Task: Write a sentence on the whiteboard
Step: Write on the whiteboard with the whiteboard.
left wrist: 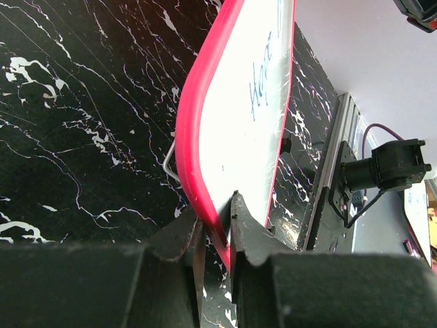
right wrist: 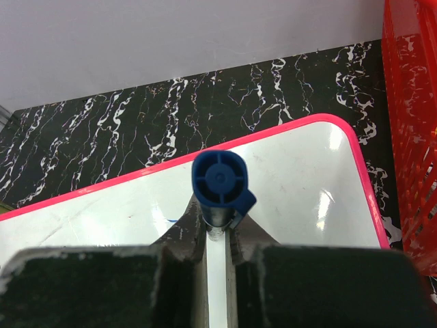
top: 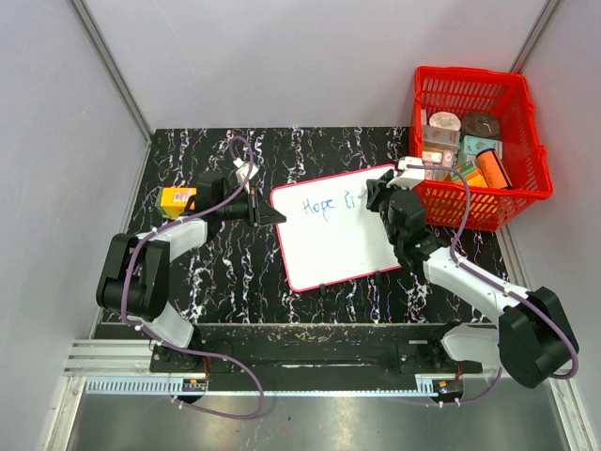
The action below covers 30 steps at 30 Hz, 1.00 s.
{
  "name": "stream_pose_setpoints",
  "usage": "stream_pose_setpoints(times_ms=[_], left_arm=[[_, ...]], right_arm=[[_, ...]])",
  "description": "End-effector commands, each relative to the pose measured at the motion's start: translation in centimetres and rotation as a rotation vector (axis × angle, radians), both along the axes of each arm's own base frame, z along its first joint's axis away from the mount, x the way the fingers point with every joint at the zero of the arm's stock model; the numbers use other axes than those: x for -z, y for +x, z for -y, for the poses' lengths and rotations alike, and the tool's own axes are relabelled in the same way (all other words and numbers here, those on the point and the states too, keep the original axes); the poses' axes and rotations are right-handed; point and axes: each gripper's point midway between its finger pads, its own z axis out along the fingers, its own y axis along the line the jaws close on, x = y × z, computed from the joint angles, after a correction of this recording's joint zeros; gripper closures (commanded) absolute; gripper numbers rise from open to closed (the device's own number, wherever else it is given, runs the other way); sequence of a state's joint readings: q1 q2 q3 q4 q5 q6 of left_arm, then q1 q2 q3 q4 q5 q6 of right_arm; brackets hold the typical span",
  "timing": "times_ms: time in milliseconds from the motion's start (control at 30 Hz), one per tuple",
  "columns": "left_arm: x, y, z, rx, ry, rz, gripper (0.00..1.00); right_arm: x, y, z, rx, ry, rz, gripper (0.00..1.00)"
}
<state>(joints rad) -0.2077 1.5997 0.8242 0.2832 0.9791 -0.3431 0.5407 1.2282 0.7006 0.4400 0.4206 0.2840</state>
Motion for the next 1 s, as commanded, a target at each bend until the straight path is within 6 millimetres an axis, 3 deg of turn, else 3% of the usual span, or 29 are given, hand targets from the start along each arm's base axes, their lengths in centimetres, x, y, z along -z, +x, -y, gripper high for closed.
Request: stream_pose_setpoints(times_ms=[0,267,700,967], left_arm=[[2.3,2.2,-0.9,-0.056,0.125,0.133,1.00],[2.5,2.2,-0.9,-0.055,0.127,0.127,1.00],[2.5,2.2,-0.8,-0.056,0.129,0.129,1.00],[2.4,2.2,-0.8,-0.054,0.129,0.132,1.00]], right_arm=[[-0.1,0.2,-0.3,-0.022,0.010,-0.002,1.00],[0.6,-0.3,-1.0,-0.066,0.017,-0.025,1.00],[2.4,-1.9,-0.1,-0.063,0.016,-0.072,1.00],[1.9,-0.9,0.5,-0.005,-0.004,-0.068,1.00]])
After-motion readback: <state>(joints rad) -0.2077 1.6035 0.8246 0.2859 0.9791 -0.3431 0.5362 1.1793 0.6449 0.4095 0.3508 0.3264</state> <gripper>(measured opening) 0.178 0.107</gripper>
